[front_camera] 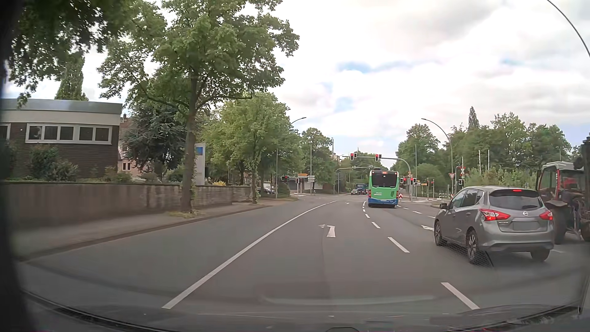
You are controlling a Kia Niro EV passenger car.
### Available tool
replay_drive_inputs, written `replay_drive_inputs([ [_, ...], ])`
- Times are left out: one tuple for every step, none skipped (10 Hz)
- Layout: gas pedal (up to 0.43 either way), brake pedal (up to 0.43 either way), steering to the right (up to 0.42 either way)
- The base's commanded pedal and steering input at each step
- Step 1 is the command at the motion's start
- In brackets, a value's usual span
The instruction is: Follow the waypoints while adhering to traffic rules and regulations
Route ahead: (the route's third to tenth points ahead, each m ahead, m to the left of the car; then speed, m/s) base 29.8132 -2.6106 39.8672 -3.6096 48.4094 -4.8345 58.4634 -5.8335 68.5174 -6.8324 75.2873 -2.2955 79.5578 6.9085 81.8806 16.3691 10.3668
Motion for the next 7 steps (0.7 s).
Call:
replay_drive_inputs([
  [0.000,0.000,0.026],
  [0.000,0.000,0.025],
  [0.000,0.000,0.023],
  [0.000,0.000,0.020],
  [0.000,0.000,0.019],
  [0.000,0.000,0.019],
  [0.000,0.000,0.019],
])
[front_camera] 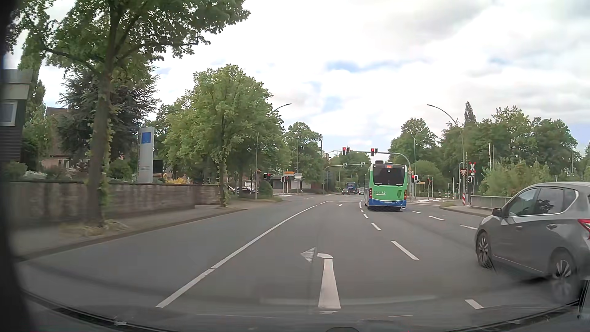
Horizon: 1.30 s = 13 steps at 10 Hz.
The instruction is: Follow the waypoints while adhering to traffic rules and regulations
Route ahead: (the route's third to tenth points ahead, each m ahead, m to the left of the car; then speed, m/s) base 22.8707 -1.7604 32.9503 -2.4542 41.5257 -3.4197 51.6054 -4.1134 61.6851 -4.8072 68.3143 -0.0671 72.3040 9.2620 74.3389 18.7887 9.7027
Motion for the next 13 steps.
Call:
replay_drive_inputs([
  [0.000,0.000,0.019],
  [0.000,0.000,0.019],
  [0.000,0.000,0.018],
  [0.000,0.000,0.018],
  [0.000,0.000,0.017],
  [0.000,0.000,0.017],
  [0.000,0.000,0.016],
  [0.000,0.000,0.016],
  [0.000,0.000,0.016],
  [0.000,0.000,0.016],
  [0.000,0.000,0.016],
  [0.000,0.000,0.015],
  [0.000,0.000,0.015],
])
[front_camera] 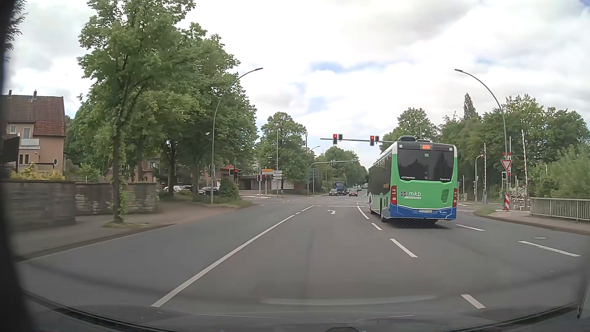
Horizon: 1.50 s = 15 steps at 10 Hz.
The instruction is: Follow the waypoints while adhering to traffic rules and regulations
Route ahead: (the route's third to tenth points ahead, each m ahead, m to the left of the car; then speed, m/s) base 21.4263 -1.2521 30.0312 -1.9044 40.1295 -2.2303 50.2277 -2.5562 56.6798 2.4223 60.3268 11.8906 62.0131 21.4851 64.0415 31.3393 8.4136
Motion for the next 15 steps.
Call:
replay_drive_inputs([
  [0.000,0.000,0.015],
  [0.000,0.000,0.015],
  [0.000,0.000,0.014],
  [0.000,0.000,0.011],
  [0.000,0.000,0.009],
  [0.000,0.000,0.007],
  [0.000,0.000,0.007],
  [0.000,0.000,0.007],
  [0.000,0.000,0.007],
  [0.000,0.000,0.007],
  [0.000,0.000,0.008],
  [0.000,0.000,0.009],
  [0.000,0.000,0.010],
  [0.000,0.000,0.012],
  [0.000,0.000,0.013],
])
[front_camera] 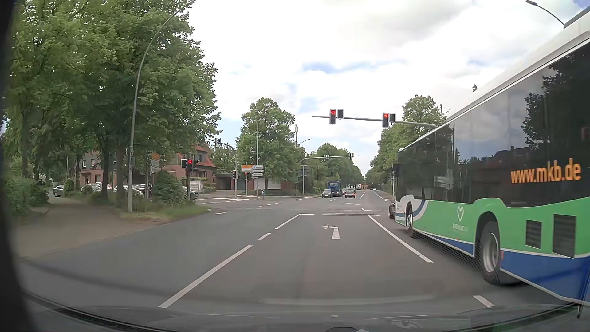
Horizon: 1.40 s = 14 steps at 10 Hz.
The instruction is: Follow the waypoints while adhering to traffic rules and regulations
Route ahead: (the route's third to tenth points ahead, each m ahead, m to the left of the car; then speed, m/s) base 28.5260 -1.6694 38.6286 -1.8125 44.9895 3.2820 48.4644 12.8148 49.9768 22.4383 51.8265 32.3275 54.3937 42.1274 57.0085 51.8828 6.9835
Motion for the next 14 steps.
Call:
replay_drive_inputs([
  [0.000,0.000,0.013],
  [0.000,0.000,0.014],
  [0.000,0.000,0.014],
  [0.000,0.000,0.015],
  [0.000,0.000,0.019],
  [0.000,0.000,0.020],
  [0.000,0.000,0.019],
  [0.000,0.000,0.019],
  [0.000,0.000,0.017],
  [0.000,0.000,0.016],
  [0.000,0.000,0.015],
  [0.000,0.000,0.015],
  [0.000,0.000,0.014],
  [0.000,0.000,0.012],
])
